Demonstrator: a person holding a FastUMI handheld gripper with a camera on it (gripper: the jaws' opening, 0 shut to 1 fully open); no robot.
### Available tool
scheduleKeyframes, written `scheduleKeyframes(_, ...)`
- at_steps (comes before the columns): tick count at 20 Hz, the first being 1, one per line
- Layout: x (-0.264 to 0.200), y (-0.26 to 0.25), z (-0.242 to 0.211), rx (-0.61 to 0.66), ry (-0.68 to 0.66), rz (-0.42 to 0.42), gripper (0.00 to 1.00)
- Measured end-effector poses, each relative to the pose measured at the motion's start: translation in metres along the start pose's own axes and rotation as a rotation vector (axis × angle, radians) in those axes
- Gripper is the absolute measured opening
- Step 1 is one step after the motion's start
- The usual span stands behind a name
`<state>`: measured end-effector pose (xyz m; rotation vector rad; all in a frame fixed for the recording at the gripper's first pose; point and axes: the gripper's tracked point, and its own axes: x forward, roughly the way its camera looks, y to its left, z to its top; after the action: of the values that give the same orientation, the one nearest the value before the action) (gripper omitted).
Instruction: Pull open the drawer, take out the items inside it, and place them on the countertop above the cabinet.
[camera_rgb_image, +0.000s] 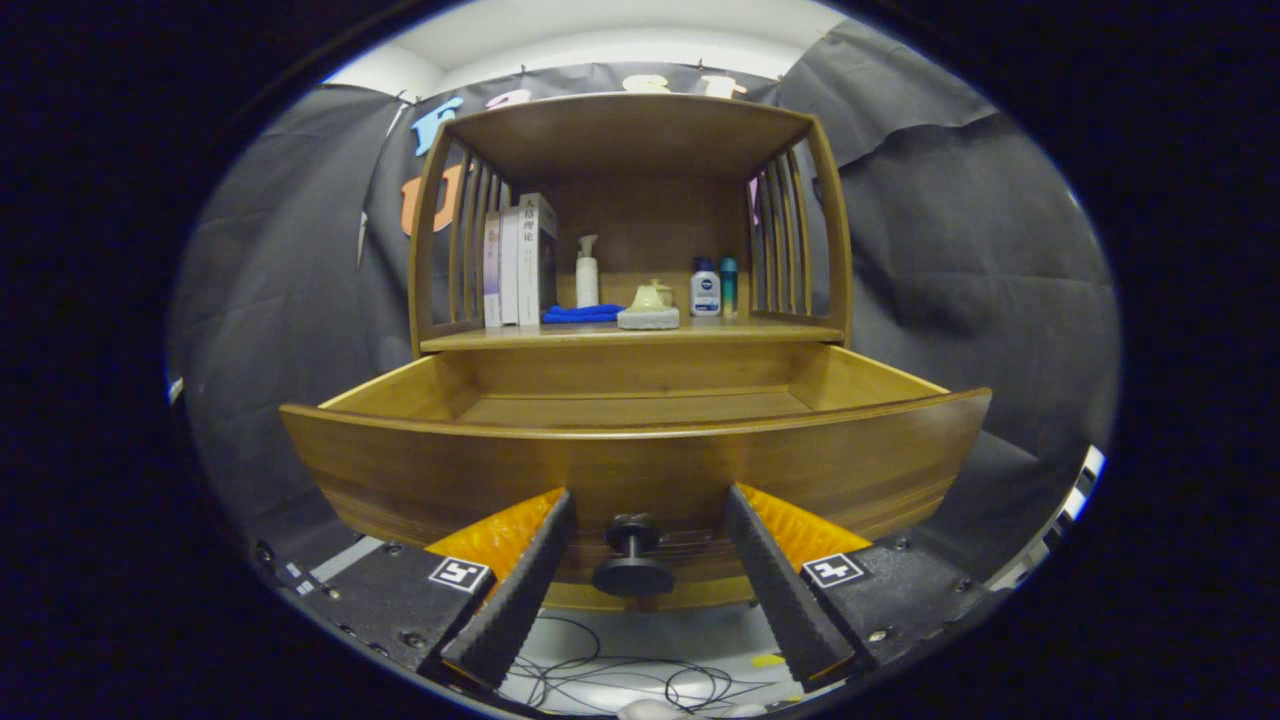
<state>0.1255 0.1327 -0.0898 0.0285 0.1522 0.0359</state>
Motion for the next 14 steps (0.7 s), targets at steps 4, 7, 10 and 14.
scheduleKeyframes(4,0.012,-0.002,0.002,0.003,-0.01,0.03,0.99)
scheduleKeyframes(7,0.026,-0.001,0.007,0.011,-0.005,0.037,0.98)
scheduleKeyframes(10,0.047,0.002,0.016,0.002,0.004,0.03,0.99)
scheduleKeyframes(14,0.078,0.005,0.029,0.013,-0.008,0.029,0.99)
